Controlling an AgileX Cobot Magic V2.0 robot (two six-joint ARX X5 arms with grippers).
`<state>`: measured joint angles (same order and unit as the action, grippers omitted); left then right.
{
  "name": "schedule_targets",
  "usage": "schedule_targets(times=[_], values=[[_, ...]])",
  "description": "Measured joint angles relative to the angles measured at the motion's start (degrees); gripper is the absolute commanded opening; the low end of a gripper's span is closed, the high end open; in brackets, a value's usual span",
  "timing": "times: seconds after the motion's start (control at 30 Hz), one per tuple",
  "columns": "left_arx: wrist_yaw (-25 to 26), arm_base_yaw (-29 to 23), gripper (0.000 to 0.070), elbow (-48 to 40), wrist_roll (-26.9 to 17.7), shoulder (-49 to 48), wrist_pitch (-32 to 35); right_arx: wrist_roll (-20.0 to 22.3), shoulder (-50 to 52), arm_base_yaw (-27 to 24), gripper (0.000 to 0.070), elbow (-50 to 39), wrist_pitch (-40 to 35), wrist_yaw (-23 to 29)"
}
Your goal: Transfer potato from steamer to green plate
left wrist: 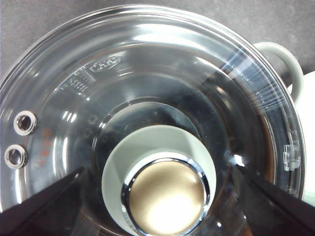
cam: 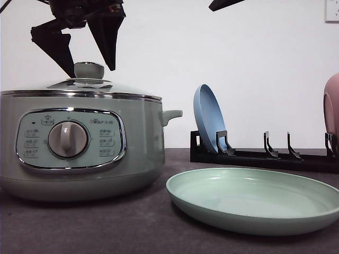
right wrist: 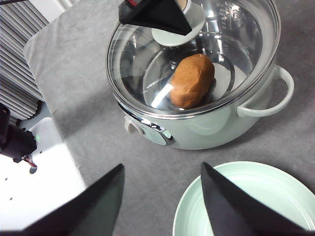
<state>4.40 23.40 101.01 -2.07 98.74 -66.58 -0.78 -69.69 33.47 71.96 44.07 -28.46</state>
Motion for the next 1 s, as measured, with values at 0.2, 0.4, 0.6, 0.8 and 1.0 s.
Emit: schedule_targets(times=[0.2, 0.4, 0.6, 0.8, 1.0], values=[[0.0, 0.0, 0.0513, 0.0, 0.0, 0.0, -0.5, 0.3, 0.0, 0.0, 0.0306, 0.0, 0.0, 0.0], [0.0, 0.0, 0.0496, 0.0, 0.0, 0.0, -1.3, 0.4, 0.0, 0.0, 0.0306, 0.0, 0.0, 0.0], [0.0, 0.0, 0.0389, 0.0, 0.0, 0.0, -1.3, 0.4, 0.0, 0.0, 0.0306, 0.0, 0.0, 0.0], [0.0, 0.4, 0.0389, 0.0, 0.0, 0.0, -1.4, 0.4, 0.0, 0.0, 0.0307, 0.0, 0.0, 0.0], [0.0, 0.9, 0.0386, 0.0, 0.0, 0.3, -1.4, 0.4, 0.0, 0.0, 0.0306, 0.0, -0.2, 0.0]])
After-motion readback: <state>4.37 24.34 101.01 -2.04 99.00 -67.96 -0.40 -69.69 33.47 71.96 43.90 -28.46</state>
